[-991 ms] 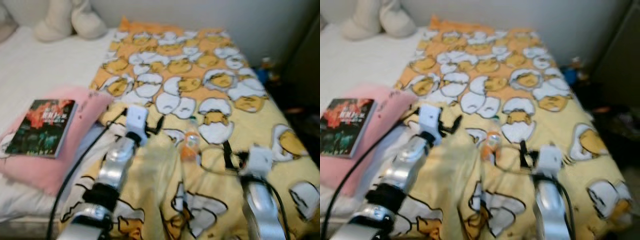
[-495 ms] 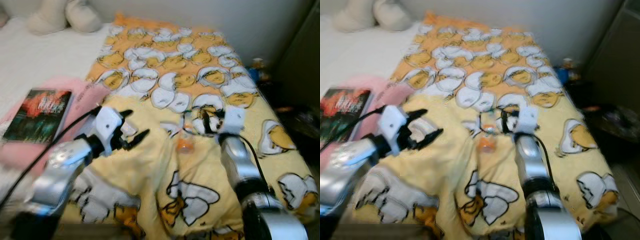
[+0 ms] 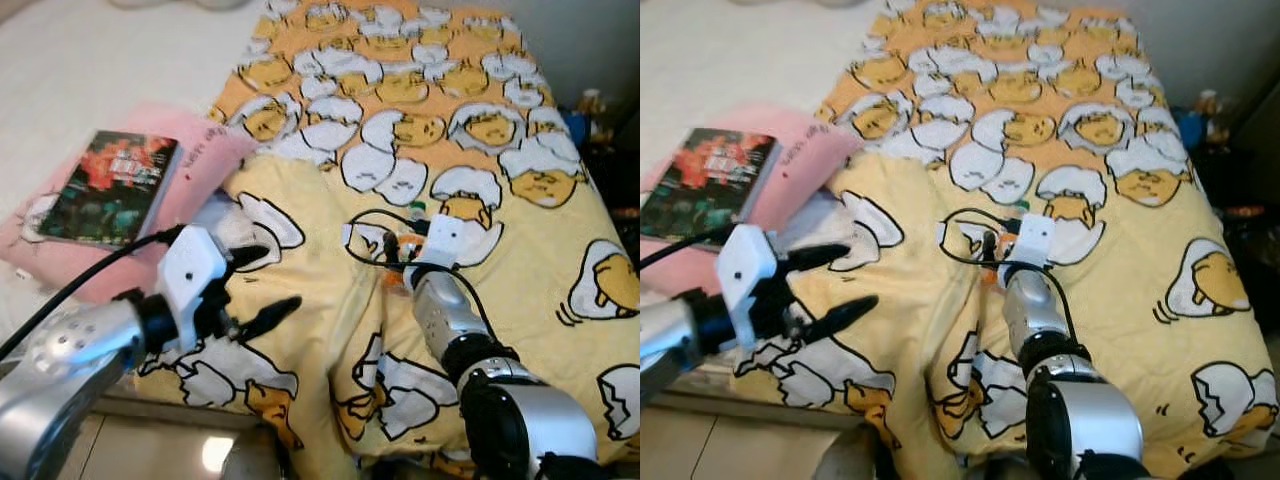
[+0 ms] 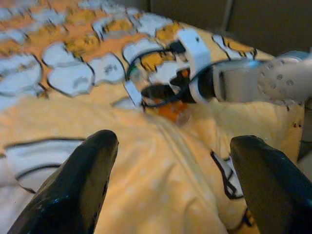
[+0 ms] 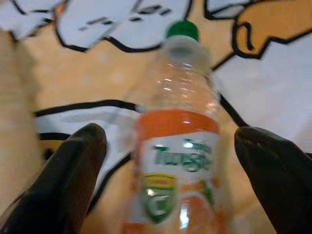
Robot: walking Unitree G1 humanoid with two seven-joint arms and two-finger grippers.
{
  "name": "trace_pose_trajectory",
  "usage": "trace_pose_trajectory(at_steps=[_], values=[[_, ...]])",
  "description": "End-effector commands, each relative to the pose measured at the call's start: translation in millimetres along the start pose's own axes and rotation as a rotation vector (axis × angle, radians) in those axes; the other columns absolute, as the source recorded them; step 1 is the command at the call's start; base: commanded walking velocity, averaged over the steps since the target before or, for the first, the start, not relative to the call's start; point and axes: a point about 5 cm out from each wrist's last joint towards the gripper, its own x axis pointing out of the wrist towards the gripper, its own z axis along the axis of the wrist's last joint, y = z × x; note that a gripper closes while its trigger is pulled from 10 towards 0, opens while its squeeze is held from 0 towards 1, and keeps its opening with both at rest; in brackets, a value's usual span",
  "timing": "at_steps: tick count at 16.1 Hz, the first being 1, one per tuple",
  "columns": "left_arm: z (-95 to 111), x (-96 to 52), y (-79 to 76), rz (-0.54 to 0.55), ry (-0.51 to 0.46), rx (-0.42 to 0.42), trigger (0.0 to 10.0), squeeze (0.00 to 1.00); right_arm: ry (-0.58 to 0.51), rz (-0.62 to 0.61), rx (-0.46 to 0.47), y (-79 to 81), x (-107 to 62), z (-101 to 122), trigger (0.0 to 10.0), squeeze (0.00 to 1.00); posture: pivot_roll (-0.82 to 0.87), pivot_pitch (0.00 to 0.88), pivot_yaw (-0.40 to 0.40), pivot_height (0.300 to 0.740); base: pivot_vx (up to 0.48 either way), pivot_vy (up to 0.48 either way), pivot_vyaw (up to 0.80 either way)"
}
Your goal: Clean up the room
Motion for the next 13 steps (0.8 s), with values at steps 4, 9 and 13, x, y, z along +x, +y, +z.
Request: trace_pose_trajectory(at_steps=[4, 9, 13], values=[[3, -4.6, -4.4, 0.002, 0.027, -0.021, 10.0, 0.00, 0.024, -0.062, 0.041, -6.1, -1.2, -7, 10.0, 0.00, 0.41, 0.224, -0.009, 0.740, 0.000, 0.000, 0.00], [-2, 3.5, -14.8, -0.048, 0.080, -0.010, 10.0, 0.00, 0.154, 0.023, 0.099, 9.9, -1.5, -18, 10.0, 0.00, 0.40, 0.216, -0.005, 0.740, 0.000, 0.000, 0.00], [-11, 10.4, -26.0, -0.080, 0.105, -0.034, 10.0, 0.00, 0.211, 0.097, 0.102, 20.3, -1.6, -20, 1.7, 0.00, 0.39, 0.195, -0.017, 0.740, 0.000, 0.000, 0.00]])
